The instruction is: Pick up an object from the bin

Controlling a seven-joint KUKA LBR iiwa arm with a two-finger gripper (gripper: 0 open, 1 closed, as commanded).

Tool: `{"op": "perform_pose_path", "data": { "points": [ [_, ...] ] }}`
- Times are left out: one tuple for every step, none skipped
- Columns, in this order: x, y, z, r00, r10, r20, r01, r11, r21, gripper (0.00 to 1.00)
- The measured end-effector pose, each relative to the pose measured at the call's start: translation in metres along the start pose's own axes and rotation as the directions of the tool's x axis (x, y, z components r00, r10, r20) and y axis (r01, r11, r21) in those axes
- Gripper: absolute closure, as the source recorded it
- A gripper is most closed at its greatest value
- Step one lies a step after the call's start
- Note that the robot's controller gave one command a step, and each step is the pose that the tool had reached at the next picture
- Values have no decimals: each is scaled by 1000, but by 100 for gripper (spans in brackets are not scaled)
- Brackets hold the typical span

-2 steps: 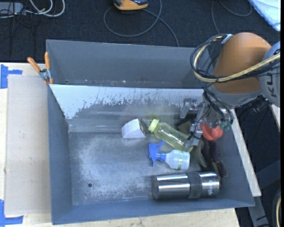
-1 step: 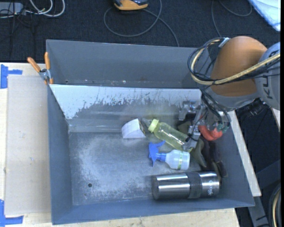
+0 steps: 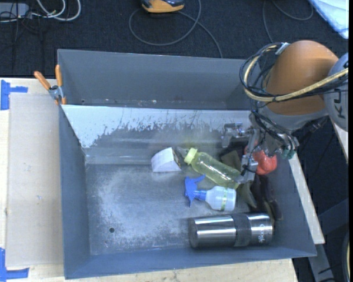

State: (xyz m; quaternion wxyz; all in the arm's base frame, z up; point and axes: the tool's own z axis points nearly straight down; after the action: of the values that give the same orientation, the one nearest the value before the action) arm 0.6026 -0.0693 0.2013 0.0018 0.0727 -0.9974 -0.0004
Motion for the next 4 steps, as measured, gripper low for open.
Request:
{"op": "perform_pose_path", "data": {
  "points": [
    [15,17,31,994,-107,1,107,994,-1,0],
    [28,26,56,986,167,-1,-167,986,-1,0],
    [22,18,92,997,79,-1,-79,997,-2,0],
    [16,5,132,975,223,-9,-223,975,-2,100]
  ]
}}
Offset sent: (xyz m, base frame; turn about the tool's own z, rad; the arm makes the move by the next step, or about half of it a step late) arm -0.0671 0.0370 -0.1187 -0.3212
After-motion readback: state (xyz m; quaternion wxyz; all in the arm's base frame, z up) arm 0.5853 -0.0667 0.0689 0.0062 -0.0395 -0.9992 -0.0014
